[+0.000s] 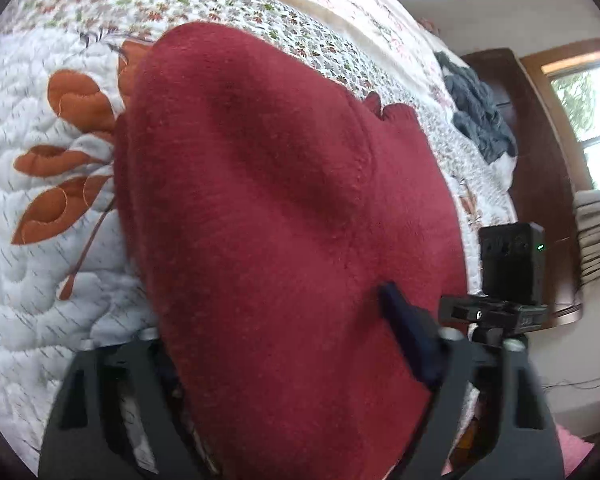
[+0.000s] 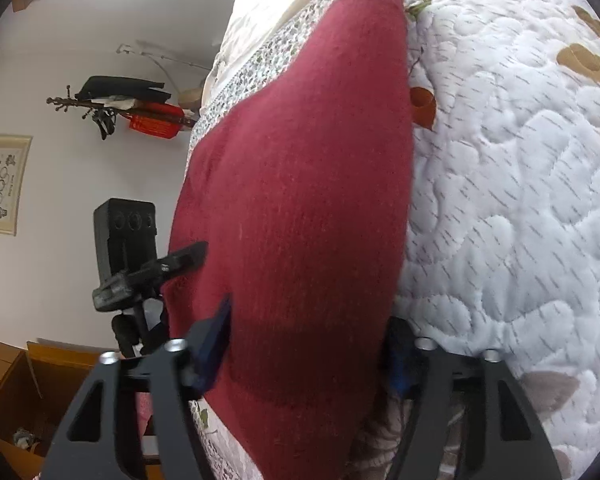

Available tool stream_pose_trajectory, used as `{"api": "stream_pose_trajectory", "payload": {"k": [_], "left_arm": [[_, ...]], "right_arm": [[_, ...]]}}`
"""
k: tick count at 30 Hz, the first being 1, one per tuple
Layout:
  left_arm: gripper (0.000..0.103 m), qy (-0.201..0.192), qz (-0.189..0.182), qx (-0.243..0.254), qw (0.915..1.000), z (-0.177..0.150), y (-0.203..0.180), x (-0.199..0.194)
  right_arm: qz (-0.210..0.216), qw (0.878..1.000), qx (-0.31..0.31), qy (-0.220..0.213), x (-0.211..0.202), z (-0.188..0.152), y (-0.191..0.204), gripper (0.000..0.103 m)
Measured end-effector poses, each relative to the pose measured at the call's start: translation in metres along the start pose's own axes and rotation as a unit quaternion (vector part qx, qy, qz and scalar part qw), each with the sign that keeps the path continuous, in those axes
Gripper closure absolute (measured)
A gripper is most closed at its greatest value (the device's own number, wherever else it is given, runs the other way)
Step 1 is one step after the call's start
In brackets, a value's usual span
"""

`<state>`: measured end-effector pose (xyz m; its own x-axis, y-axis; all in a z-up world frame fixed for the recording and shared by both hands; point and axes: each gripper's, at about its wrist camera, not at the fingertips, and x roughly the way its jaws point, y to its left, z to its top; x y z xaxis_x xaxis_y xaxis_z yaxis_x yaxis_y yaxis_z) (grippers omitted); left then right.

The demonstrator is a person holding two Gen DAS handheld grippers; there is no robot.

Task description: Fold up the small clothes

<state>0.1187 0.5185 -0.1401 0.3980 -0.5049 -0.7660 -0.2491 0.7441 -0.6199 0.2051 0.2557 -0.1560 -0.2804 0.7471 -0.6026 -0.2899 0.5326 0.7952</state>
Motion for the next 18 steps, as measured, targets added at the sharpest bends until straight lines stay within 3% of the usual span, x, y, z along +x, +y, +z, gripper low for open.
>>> {"api": "stream_pose_trajectory", "payload": {"k": [1, 4, 10, 18], "left_arm": [[0.056, -0.003, -0.001, 0.001, 1.0000, 0.000, -0.001, -0.001], [0.067, -0.017, -0.021, 0.002, 0.9996, -0.006, -0.009, -0.007], [0.069, -0.029, -0.051, 0.001, 0.9982, -0.034, -0.039, -0.018], [0.069, -0.060, -0.103, 0.020, 0.9927, -0.098, -0.120, -0.031]], "right_arm": [[0.002, 1.000, 0.002, -0.003, -0.002, -0.001, 0.002, 0.052], [-0.001, 1.000, -0.002, -0.014, -0.013, -0.006, 0.011, 0.058], [0.002, 0.999, -0.032, -0.022, -0.054, -0.025, 0.038, 0.060], [0.005, 0.998, -0.063, -0.021, -0.138, -0.082, 0.042, 0.060]]}}
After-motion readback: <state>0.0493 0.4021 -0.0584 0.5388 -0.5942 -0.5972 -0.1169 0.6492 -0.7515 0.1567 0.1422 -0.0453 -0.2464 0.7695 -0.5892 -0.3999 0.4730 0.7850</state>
